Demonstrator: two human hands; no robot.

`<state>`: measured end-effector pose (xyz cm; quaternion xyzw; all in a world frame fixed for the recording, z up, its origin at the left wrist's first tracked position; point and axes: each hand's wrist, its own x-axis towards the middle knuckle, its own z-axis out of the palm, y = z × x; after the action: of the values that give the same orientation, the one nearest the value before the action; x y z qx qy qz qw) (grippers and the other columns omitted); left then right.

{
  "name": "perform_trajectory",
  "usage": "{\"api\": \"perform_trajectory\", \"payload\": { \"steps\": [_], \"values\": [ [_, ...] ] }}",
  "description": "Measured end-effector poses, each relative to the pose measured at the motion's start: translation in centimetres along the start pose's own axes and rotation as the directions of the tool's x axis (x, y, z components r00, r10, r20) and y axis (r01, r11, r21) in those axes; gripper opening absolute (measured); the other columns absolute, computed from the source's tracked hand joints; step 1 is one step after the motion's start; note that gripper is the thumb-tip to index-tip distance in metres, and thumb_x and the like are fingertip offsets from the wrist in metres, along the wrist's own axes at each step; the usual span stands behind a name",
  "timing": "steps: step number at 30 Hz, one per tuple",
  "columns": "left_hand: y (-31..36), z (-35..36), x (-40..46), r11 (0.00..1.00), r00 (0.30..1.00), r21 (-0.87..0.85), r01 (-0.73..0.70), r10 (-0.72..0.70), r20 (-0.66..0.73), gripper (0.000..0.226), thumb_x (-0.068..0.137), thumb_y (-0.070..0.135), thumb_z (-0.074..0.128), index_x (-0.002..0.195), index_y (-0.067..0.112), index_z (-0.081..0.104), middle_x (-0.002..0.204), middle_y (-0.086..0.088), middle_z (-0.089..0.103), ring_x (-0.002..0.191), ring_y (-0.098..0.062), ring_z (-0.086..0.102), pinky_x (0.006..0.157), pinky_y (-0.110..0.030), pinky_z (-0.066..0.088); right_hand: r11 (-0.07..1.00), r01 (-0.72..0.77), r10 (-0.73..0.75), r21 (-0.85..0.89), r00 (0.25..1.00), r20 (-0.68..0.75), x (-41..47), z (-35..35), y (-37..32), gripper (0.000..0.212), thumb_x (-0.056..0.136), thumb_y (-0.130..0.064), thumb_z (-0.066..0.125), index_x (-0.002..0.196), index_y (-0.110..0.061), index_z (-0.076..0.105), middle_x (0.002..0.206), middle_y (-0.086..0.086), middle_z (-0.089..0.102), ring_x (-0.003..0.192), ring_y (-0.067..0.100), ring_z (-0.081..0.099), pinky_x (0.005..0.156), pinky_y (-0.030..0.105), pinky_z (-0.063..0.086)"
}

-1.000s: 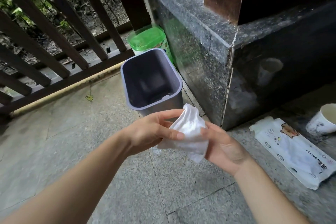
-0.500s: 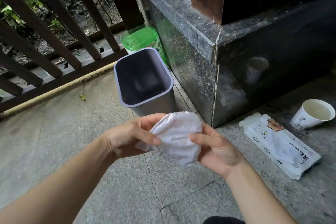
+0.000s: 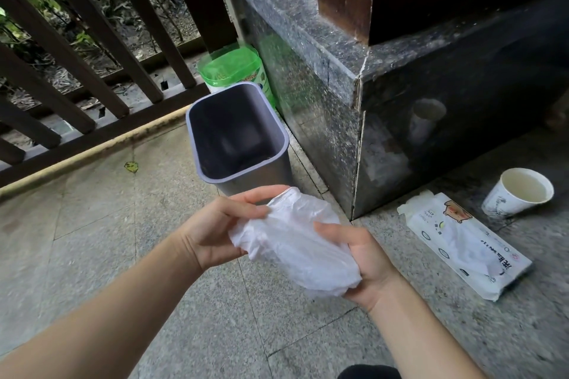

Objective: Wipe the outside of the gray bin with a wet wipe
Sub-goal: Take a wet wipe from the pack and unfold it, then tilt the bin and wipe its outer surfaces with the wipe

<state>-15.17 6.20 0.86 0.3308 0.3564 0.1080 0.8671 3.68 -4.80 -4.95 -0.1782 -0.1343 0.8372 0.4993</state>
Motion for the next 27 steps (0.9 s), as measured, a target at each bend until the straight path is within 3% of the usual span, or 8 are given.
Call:
{"api": "perform_trajectory", "payload": {
  "steps": [4,7,10,13,15,17,22,27],
  "values": [
    [0.2,-0.2,0.6,0.997,0.988,0.018,-0.077,0.079,-0.130,0.051,0.083,0.007,0.069,0.134,0.015,0.065,0.141,-0.027,0.053,0.118,-0.038,0.053,0.097,-0.048,0.049,0.998,-0.009,0.006,0.056,0.998,0.063,0.1,-0.3,0.4,0.054,0.091,-0.015,0.060,0.140,0.004,0.047,0.127,0.024,0.053,0.104,0.032,0.062,0.083,0.040,0.049],
    [-0.2,-0.2,1.3,0.982,0.986,-0.145,-0.121,0.103,-0.131,0.069,0.072,0.024,0.088,0.129,-0.002,0.061,0.118,-0.017,0.067,0.099,-0.030,0.069,0.085,-0.041,0.061,0.999,0.054,-0.054,-0.002,0.991,-0.123,0.4,-0.9,0.3,0.052,0.061,-0.011,0.081,0.110,0.003,0.070,0.090,0.014,0.060,0.076,0.022,0.057,0.066,0.031,0.045],
    [-1.5,0.1,1.6,0.995,0.996,-0.103,-0.015,0.006,-0.090,0.075,0.070,0.034,0.090,0.126,-0.002,0.056,0.113,-0.015,0.057,0.109,-0.036,0.059,0.088,-0.042,0.060,0.990,0.138,-0.129,0.017,0.959,-0.251,0.4,-0.9,-0.1,0.044,0.061,0.000,0.064,0.104,0.002,0.069,0.077,0.009,0.062,0.057,0.013,0.056,0.044,0.022,0.042],
    [-2.1,0.0,2.1,0.999,0.987,0.026,-0.021,0.025,-0.161,0.061,0.072,0.028,0.087,0.122,0.000,0.069,0.117,-0.016,0.070,0.108,-0.032,0.067,0.094,-0.040,0.057,0.982,0.187,-0.190,-0.038,0.945,-0.266,0.5,-0.6,-0.2,0.049,0.075,0.002,0.057,0.123,-0.002,0.063,0.113,0.020,0.070,0.092,0.030,0.073,0.063,0.036,0.058],
    [-2.0,0.0,2.4,0.996,0.972,0.044,-0.076,0.084,-0.219,0.044,0.085,0.024,0.075,0.123,0.002,0.070,0.117,-0.015,0.066,0.107,-0.030,0.063,0.096,-0.042,0.052,0.977,0.201,-0.213,-0.072,0.940,-0.266,0.4,-0.4,0.1,0.054,0.076,0.000,0.057,0.131,-0.005,0.058,0.125,0.020,0.067,0.112,0.033,0.067,0.084,0.043,0.057],
    [-1.9,0.3,2.7,0.991,0.954,0.064,-0.116,0.130,-0.270,0.019,0.090,0.021,0.067,0.102,0.008,0.073,0.103,-0.013,0.067,0.095,-0.028,0.063,0.084,-0.042,0.053,0.979,0.200,-0.204,-0.038,0.955,-0.217,0.3,-0.2,0.1,0.056,0.079,0.001,0.056,0.134,-0.006,0.056,0.132,0.021,0.063,0.121,0.036,0.061,0.097,0.048,0.051],
    [-0.6,1.3,3.0,0.945,0.919,0.279,-0.173,0.257,-0.299,0.010,0.088,0.017,0.067,0.078,0.016,0.069,0.075,-0.005,0.067,0.067,-0.020,0.061,0.056,-0.028,0.052,0.973,0.205,-0.198,0.101,0.977,-0.079,-0.4,0.2,-0.6,0.065,0.083,0.003,0.060,0.145,0.001,0.042,0.138,0.027,0.053,0.126,0.043,0.052,0.100,0.053,0.045],
    [1.5,2.6,3.0,0.904,0.937,0.362,-0.226,0.304,-0.174,0.003,0.080,0.016,0.072,0.081,0.013,0.073,0.075,-0.005,0.072,0.063,-0.017,0.066,0.053,-0.026,0.055,0.961,0.255,-0.259,0.104,0.965,0.036,-0.2,-0.1,-1.0,0.072,0.092,-0.024,0.061,0.151,0.000,0.028,0.144,0.025,0.042,0.132,0.041,0.038,0.108,0.055,0.026]
  ]
}}
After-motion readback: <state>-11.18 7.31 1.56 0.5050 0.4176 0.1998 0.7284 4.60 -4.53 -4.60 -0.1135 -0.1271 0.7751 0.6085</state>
